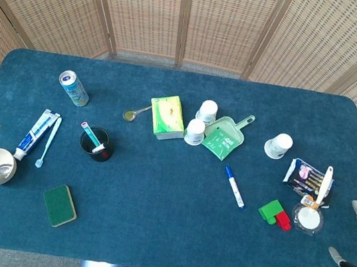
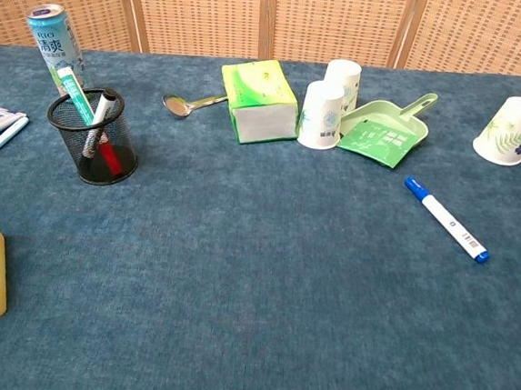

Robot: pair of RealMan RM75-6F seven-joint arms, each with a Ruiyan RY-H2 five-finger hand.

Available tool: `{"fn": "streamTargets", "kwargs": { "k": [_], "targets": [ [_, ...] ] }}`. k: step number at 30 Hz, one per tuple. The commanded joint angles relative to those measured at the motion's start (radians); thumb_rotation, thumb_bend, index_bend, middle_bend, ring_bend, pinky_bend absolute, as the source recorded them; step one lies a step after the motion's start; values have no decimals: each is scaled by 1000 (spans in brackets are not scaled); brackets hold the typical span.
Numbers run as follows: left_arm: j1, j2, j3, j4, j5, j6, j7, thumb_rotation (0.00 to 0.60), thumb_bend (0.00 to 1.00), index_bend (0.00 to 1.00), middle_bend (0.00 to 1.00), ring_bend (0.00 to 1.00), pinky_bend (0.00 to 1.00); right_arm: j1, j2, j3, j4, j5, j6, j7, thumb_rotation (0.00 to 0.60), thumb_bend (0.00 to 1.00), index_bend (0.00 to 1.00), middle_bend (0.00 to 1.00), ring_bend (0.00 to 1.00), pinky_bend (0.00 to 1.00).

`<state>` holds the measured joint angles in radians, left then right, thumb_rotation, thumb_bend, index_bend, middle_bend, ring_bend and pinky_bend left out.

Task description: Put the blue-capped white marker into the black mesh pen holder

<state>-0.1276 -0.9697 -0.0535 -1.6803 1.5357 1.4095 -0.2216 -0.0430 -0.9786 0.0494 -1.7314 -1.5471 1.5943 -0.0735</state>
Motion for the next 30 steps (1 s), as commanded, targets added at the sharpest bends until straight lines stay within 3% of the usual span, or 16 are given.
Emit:
{"fn": "streamTargets", "kwargs": {
  "k": [1, 5, 8, 17, 30],
  "targets": [
    [-117, -87, -63, 167, -55, -140, -228, 600, 0, 0, 0, 0, 0, 2, 1, -4, 0, -2, -6, 2, 600, 0, 50, 0, 0, 0],
    [-190, -135, -77, 266, -50, -228, -384, 600, 0, 0, 0, 0, 0, -2, 6, -5, -4, -12, 6, 17, 600, 0, 58, 0, 0, 0],
    [-239, -161, -80, 308, -60, -302, -419, 600, 0, 0, 0, 0, 0, -4, 10, -7, -4, -16, 10, 30, 600, 0, 58, 0, 0, 0],
    [-330, -220, -82, 335, -117, -445, -363, 600, 0, 0, 0, 0, 0, -3, 17, -6, 1, -10, 5, 60, 600, 0, 55, 0, 0, 0],
    [-363, -353, -86, 415, -173, -482, -364, 600, 0, 0, 0, 0, 0, -3, 26, -10, 5, -14, 4, 91, 600, 0, 53, 0, 0, 0]
  ]
}}
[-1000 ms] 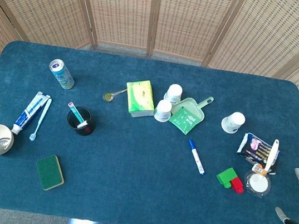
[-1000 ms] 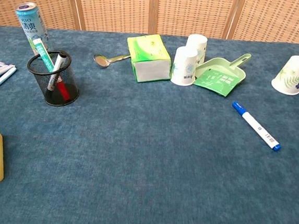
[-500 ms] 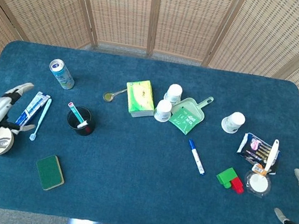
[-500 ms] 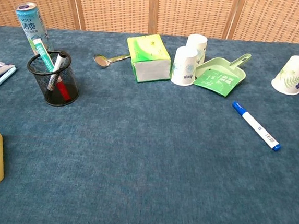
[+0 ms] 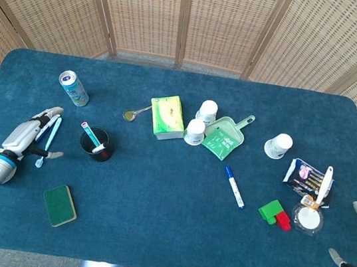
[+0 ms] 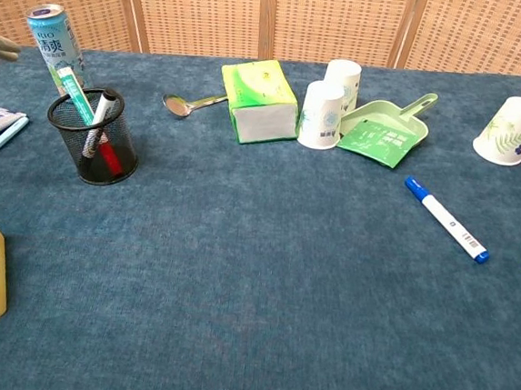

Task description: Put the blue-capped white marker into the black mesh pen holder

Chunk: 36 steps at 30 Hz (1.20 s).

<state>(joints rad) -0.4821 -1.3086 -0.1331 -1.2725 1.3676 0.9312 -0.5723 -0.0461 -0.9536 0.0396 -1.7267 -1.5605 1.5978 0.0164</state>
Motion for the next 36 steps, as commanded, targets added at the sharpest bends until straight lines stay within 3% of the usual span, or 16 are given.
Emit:
{"fn": "streamTargets", "kwargs": {
  "k": [1, 12, 25, 27, 29, 31, 33, 36],
  "targets": [
    [-15, -24, -11, 13, -9, -10, -24, 600, 0, 0, 0, 0, 0, 0, 1, 0, 0, 0, 1, 3, 600, 0, 54, 0, 0, 0],
    [-67, -92, -22, 38, -21, -61, -37, 600, 0, 0, 0, 0, 0, 1, 1, 2, 2, 7, -2, 5, 600, 0, 53, 0, 0, 0],
    [-140, -156, -57, -35, -73, -94, 89, 600, 0, 0, 0, 0, 0, -1, 13, 8, 8, 21, -1, 58, 600, 0, 55, 0, 0, 0],
    [-140, -167, -64, -36, -89, -84, 107, 600, 0, 0, 2, 0, 48, -2, 16, 10, 10, 25, 1, 70, 600, 0, 55, 0, 0, 0],
    [-135, -180, -69, -31, -104, -63, 134, 600, 0, 13, 66, 19, 127, -2, 18, 10, 13, 25, 0, 80, 600, 0, 54, 0, 0, 0],
    [-129, -189, -75, -29, -116, -42, 150, 600, 0, 89, 203, 104, 259, -2, 19, 10, 15, 24, 0, 86, 600, 0, 55, 0, 0, 0],
    [-122, -198, -82, -26, -125, -19, 159, 600, 13, 216, 377, 263, 447, -2, 20, 10, 16, 22, 1, 89, 600, 0, 55, 0, 0, 0],
    [-115, -207, -85, -19, -133, 1, 176, 600, 37, 316, 520, 398, 543, -2, 19, 8, 17, 17, 2, 91, 600, 0, 55, 0, 0, 0]
  ]
}}
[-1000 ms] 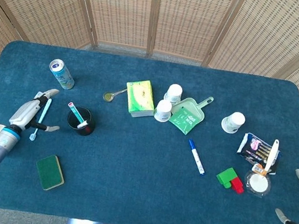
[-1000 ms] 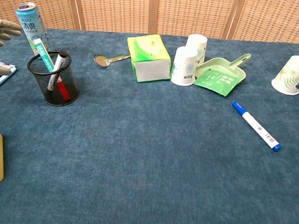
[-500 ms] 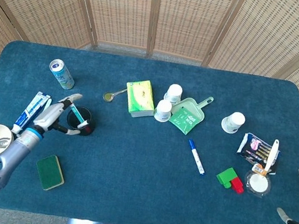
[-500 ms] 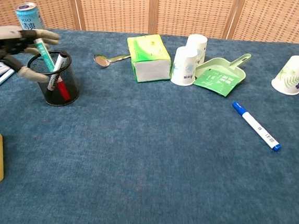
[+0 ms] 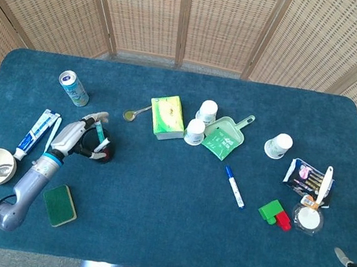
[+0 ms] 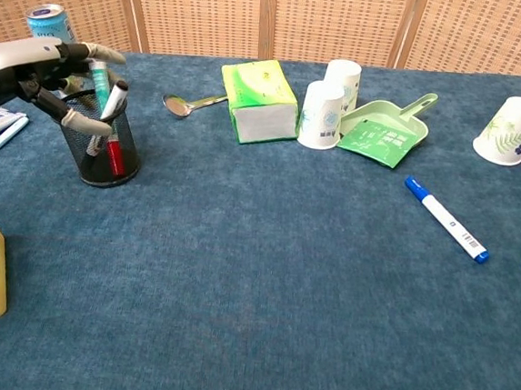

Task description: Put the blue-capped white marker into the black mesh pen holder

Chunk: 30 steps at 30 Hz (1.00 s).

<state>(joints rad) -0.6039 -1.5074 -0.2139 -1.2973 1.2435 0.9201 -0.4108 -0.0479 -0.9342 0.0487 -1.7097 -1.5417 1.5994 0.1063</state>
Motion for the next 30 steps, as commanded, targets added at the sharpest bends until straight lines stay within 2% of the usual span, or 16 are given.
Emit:
{"fn": "streamTargets", "kwargs": {
  "k": [1, 10, 17, 24, 30],
  "targets": [
    [8, -7, -3, 5, -14, 10, 22, 600, 41, 330, 533, 410, 553, 0, 0, -1, 0, -3, 1, -1, 600, 0, 55, 0, 0, 0],
    [21, 20, -12, -45, 7, 43, -2, 600, 53, 342, 541, 424, 564, -1, -1, -2, -1, -2, 1, -5, 600, 0, 55, 0, 0, 0],
    [21, 95, -28, -192, 61, 93, 16, 600, 53, 337, 536, 424, 559, 0, 0, -2, -2, -2, -1, -7, 600, 0, 59, 0, 0, 0],
    [-32, 164, -45, -389, 82, 68, 166, 600, 51, 329, 530, 424, 550, -2, 1, -1, -1, -2, 4, 1, 600, 0, 67, 0, 0, 0],
    [-125, 144, -75, -512, 10, 16, 388, 600, 52, 327, 530, 424, 540, -1, 5, 0, 2, 4, -2, 9, 600, 0, 91, 0, 0, 0]
  ]
}}
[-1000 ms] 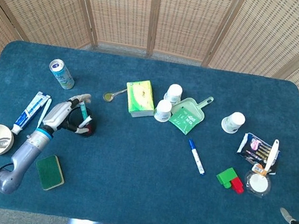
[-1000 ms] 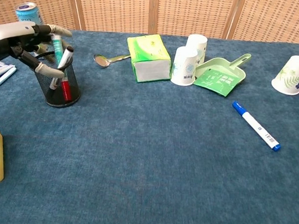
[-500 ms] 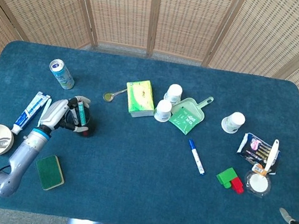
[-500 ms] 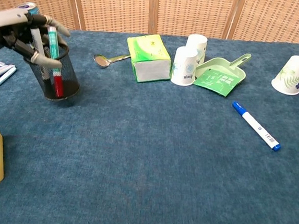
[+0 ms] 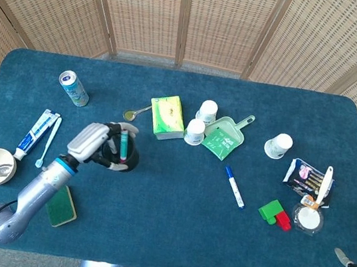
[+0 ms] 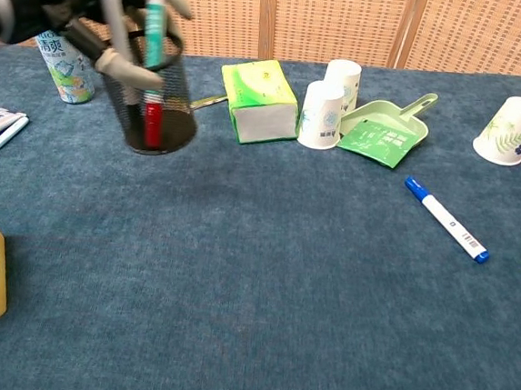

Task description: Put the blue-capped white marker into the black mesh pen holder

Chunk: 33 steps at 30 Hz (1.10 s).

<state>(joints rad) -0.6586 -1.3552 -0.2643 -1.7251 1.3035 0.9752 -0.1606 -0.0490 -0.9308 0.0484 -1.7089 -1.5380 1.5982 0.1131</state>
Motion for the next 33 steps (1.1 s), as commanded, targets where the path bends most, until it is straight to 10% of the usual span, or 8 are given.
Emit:
{"fn": "streamTargets", "kwargs": {
  "k": [1, 14, 33],
  "targets": [
    [-83, -16, -28, -91, -66, -44, 167, 600, 52, 327, 530, 424, 540, 0, 3, 0, 1, 0, 0, 4, 600, 0, 92, 0, 0, 0],
    [-353, -298, -95, -9, -461, -20, 590, 600, 51, 328, 524, 424, 540, -8, 23, 9, 18, 13, 12, 88, 600, 0, 92, 0, 0, 0],
    [-442, -479, -114, 250, -579, -17, 566, 600, 49, 331, 520, 423, 530, -7, 34, 14, 49, 26, 0, 169, 600, 0, 92, 0, 0, 0]
  ]
}}
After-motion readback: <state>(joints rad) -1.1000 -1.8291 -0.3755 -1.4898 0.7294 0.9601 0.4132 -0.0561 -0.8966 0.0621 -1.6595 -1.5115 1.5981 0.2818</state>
